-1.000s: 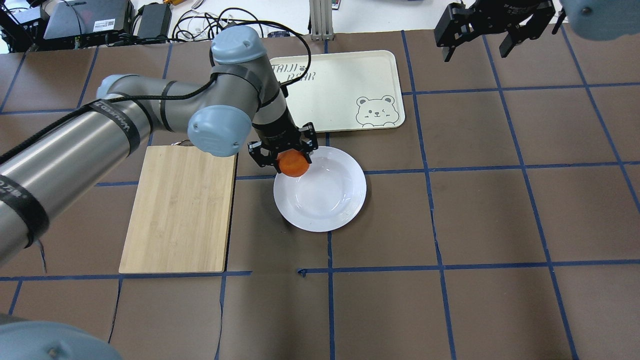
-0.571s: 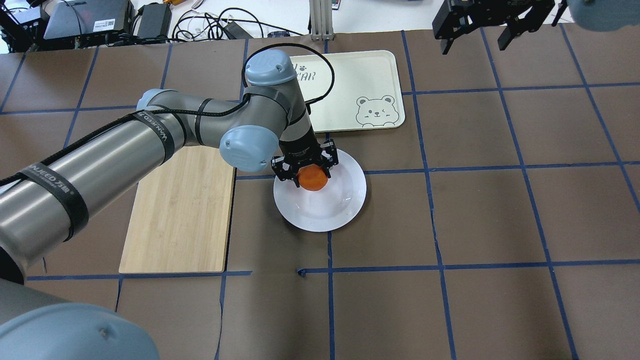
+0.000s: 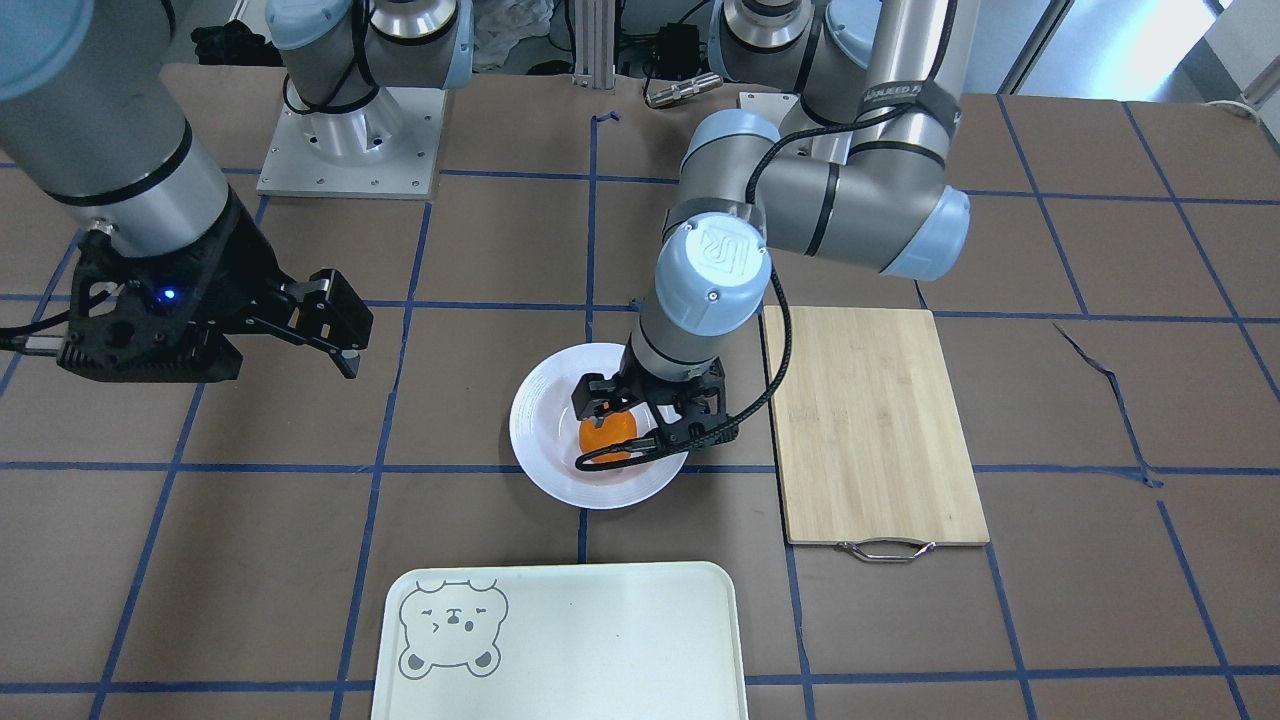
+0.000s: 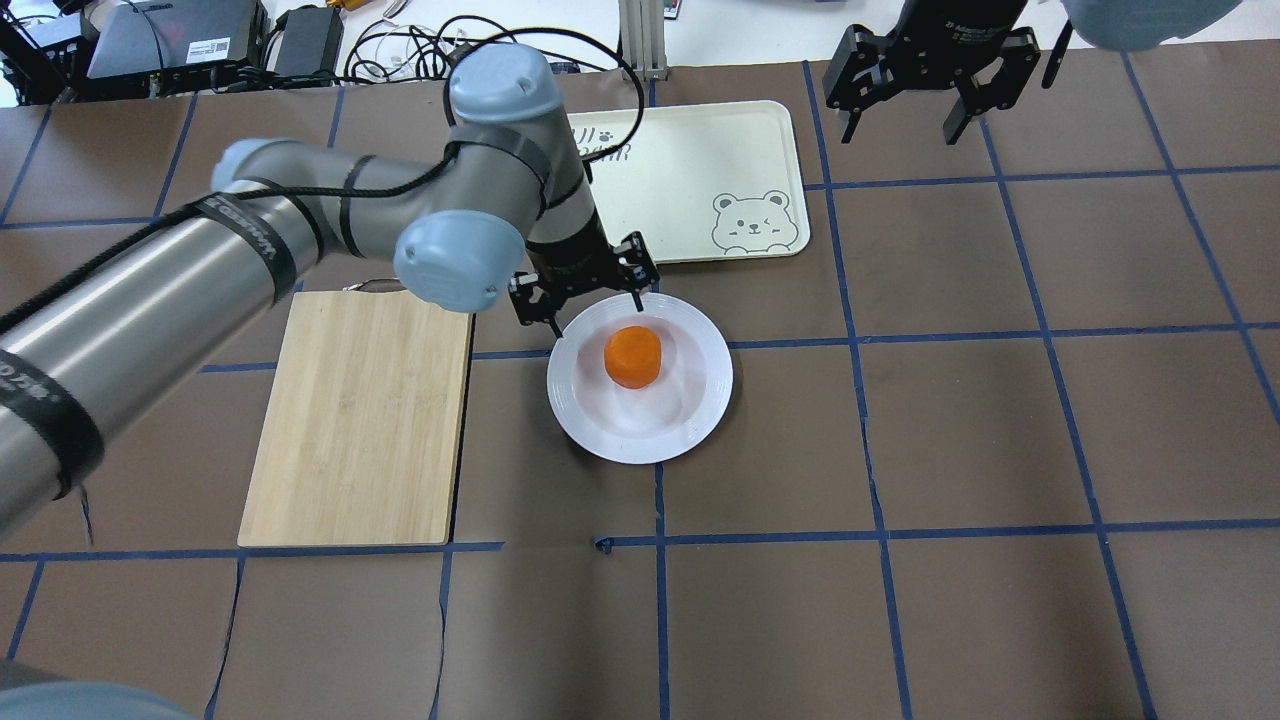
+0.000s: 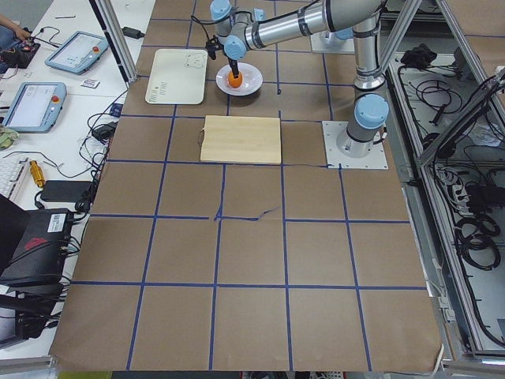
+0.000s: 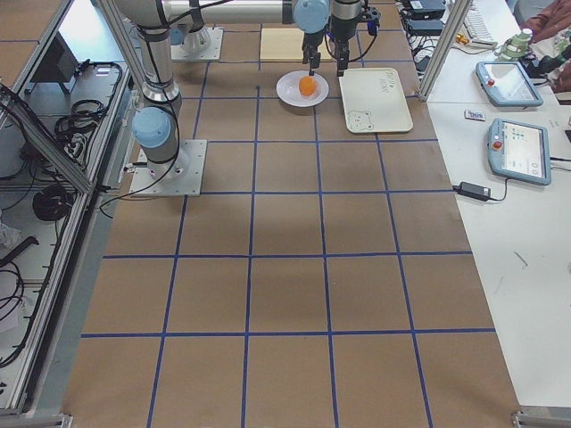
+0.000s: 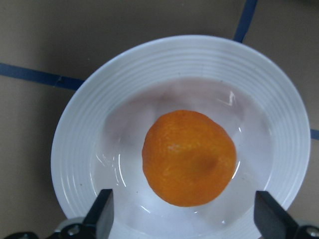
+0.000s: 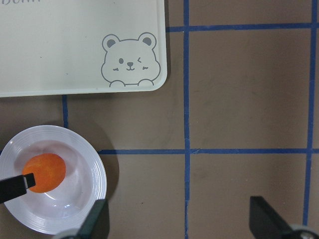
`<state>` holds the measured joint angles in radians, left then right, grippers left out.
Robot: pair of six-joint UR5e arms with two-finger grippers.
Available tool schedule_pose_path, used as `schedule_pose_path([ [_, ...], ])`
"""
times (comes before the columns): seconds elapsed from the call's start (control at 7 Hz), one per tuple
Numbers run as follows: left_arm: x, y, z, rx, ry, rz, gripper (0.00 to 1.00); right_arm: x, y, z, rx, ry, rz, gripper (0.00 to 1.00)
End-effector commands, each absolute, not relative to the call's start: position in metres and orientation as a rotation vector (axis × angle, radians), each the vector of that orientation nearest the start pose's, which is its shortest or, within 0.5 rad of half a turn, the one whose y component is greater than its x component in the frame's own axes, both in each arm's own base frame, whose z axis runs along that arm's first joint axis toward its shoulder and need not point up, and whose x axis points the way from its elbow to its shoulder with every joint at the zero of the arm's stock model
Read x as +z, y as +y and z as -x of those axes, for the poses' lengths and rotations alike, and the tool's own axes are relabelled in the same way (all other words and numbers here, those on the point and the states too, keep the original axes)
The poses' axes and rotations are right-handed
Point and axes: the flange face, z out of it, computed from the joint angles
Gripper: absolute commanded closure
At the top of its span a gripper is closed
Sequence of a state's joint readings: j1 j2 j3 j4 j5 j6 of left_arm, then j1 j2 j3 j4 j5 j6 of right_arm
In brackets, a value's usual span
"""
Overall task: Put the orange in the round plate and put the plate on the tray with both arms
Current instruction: 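Raise the left gripper away while the right gripper reaches to the plate rim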
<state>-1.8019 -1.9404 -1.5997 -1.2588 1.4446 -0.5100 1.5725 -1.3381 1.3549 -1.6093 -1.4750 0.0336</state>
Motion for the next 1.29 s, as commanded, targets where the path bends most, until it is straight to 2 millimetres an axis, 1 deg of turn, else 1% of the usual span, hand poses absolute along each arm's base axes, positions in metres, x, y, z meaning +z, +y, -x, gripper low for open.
schedule_pose_path([
  [0.0, 0.39, -0.568, 0.22, 0.16, 3.164, 0.488, 0.0, 0.424, -0.607, -0.156, 0.099, 2.939, -0.086, 0.01],
  [0.14, 0.43, -0.557, 0.207, 0.099, 3.19, 0.412, 0.0, 0.387, -0.61, -0.172, 0.072, 2.822, -0.07, 0.04],
  [0.29, 0.472, -0.533, 0.201, 0.007, 3.204, 0.402, 0.0, 0.339, -0.594, -0.178, 0.091, 2.74, -0.086, 0.03],
  [0.43, 0.502, -0.512, 0.196, -0.115, 3.197, 0.207, 0.0, 0.292, -0.57, -0.183, 0.03, 2.684, -0.072, 0.03],
  [0.57, 0.518, -0.503, 0.194, -0.171, 3.194, 0.141, 0.0, 0.249, -0.548, -0.185, -0.072, 2.669, -0.043, 0.01],
  [0.71, 0.531, -0.495, 0.196, -0.201, 3.2, 0.213, 0.0, 0.228, -0.531, -0.192, -0.082, 2.585, -0.038, 0.01],
  [0.86, 0.529, -0.49, 0.193, -0.173, 3.19, 0.251, 0.0, 0.213, -0.529, -0.196, -0.045, 2.543, -0.052, 0.01],
  [1.0, 0.526, -0.485, 0.194, -0.155, 3.187, 0.242, 0.0, 0.192, -0.534, -0.198, -0.051, 2.539, -0.053, 0.01],
  [1.14, 0.53, -0.478, 0.191, -0.154, 3.167, 0.261, 0.0, 0.177, -0.533, -0.199, -0.046, 2.537, -0.077, 0.01],
])
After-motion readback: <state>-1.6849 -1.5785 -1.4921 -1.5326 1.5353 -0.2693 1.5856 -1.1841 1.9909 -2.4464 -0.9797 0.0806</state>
